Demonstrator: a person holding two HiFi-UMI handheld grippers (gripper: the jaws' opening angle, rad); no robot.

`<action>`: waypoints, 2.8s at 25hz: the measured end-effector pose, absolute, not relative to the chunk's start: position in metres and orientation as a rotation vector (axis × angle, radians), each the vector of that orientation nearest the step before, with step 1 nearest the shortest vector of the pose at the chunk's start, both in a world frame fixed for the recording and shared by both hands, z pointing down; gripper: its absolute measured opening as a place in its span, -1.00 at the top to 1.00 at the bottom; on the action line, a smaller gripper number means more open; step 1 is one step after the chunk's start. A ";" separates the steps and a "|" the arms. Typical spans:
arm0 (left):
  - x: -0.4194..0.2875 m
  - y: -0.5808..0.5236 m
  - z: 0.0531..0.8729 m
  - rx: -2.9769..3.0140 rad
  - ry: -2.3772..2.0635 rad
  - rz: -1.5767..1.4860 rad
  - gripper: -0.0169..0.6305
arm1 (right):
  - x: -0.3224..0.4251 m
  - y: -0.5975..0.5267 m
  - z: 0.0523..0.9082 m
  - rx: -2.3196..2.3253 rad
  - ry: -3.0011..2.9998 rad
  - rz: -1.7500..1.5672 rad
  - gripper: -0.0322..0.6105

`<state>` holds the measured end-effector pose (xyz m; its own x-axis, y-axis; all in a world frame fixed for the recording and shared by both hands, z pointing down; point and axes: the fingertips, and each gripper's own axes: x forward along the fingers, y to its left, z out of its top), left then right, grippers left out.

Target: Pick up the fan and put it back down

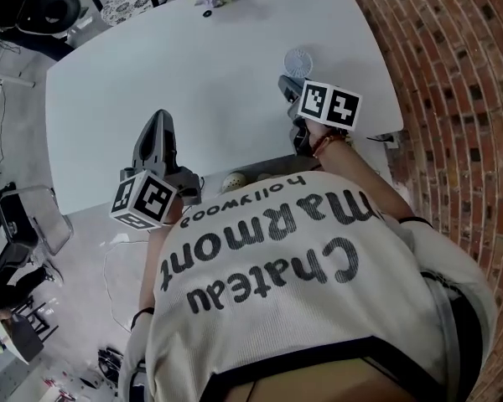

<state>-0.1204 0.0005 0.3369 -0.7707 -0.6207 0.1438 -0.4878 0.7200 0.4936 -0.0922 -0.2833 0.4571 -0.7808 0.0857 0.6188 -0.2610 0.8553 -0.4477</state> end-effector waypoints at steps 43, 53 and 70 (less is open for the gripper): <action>-0.211 0.074 0.368 0.693 -2.606 -0.659 0.94 | -0.217 -0.189 0.433 -0.157 -2.412 0.624 0.17; -0.260 0.102 0.389 0.692 -2.564 -0.667 0.94 | -0.260 -0.165 0.440 -0.125 -2.392 0.595 0.17; -0.314 0.118 0.447 0.752 -2.444 -0.671 0.94 | -0.321 -0.155 0.490 -0.097 -2.324 0.283 0.17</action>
